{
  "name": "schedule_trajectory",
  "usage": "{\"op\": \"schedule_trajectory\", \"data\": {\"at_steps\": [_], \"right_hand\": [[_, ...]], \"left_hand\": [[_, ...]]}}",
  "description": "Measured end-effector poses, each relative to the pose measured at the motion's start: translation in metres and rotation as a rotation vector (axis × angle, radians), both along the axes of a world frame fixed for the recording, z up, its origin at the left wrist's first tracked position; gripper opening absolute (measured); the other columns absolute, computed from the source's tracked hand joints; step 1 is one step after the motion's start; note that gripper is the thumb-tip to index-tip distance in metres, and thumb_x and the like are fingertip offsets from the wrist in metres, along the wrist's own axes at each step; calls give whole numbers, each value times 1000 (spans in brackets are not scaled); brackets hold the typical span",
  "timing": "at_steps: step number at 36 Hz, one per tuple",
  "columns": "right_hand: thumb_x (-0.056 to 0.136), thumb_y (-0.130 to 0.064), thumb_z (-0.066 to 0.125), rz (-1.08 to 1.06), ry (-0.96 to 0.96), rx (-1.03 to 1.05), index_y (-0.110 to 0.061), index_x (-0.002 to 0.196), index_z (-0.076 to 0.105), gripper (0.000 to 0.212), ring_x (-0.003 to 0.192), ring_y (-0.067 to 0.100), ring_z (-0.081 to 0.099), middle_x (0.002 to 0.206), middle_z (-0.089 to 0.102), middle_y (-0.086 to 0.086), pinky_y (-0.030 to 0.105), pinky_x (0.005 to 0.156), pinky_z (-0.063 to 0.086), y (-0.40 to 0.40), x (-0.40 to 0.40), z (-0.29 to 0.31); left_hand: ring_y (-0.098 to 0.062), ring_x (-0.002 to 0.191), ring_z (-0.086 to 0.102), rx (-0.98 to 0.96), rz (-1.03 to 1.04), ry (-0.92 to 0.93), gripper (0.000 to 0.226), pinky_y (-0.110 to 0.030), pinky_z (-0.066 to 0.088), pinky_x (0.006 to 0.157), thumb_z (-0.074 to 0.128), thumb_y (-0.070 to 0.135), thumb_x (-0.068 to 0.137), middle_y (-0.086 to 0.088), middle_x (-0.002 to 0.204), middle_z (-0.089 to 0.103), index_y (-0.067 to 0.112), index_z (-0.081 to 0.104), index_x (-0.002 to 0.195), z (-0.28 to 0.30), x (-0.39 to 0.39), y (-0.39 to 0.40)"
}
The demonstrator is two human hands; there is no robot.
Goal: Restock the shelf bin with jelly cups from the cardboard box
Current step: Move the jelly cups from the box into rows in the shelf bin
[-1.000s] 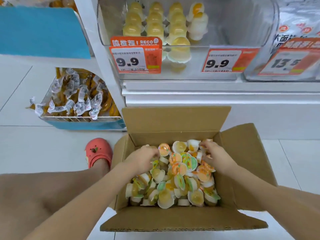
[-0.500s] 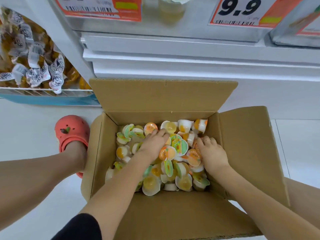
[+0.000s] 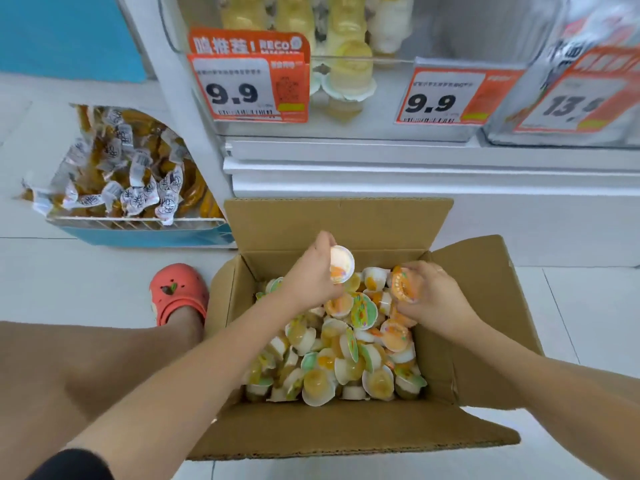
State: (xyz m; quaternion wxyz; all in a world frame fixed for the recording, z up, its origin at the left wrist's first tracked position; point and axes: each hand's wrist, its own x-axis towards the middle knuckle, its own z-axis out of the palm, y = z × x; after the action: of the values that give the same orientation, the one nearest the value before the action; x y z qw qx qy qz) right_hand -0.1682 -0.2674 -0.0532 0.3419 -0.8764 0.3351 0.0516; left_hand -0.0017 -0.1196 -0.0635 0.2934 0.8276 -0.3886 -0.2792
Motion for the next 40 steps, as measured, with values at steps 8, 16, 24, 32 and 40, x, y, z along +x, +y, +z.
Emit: {"op": "schedule_trajectory", "data": {"at_steps": [8,16,24,32,40], "right_hand": [[72,-16,77,37,-289,118,-32,125,40,67,93,5,57,112,53,-10,10,68,46,6,20,111],[67,-14,84,57,-519,159,-26,111,56,54,80,-5,59,100,62,-14,8,69,46,13,22,183],[67,-21,81,317,-429,-170,-28,126,47,68,95,6,48,108,58,-14,11,73,34,22,35,196],[66,-33,83,338,-433,-156,-32,127,56,66,96,9,52,109,64,-16,26,84,44,25,38,198],[63,-26,86,343,-462,102,-35,123,56,68,116,4,51,118,54,-18,36,98,48,26,38,194]], "left_hand": [[-19,83,58,-253,4,99,62,-28,47,68,81,7,63,1,103,60,21,41,107,136,-5,9],[-17,101,62,-456,132,429,61,-29,51,90,86,16,55,3,109,66,28,62,110,195,-7,35],[-26,97,68,-452,143,796,63,-37,58,78,84,4,58,-10,114,67,15,62,116,198,-11,22],[-24,97,68,-445,172,821,63,-32,58,76,77,12,55,-12,113,68,11,63,116,198,-14,20],[-27,94,69,-425,220,1041,50,-36,57,82,76,3,66,-17,104,70,1,61,113,192,-17,24]]}}
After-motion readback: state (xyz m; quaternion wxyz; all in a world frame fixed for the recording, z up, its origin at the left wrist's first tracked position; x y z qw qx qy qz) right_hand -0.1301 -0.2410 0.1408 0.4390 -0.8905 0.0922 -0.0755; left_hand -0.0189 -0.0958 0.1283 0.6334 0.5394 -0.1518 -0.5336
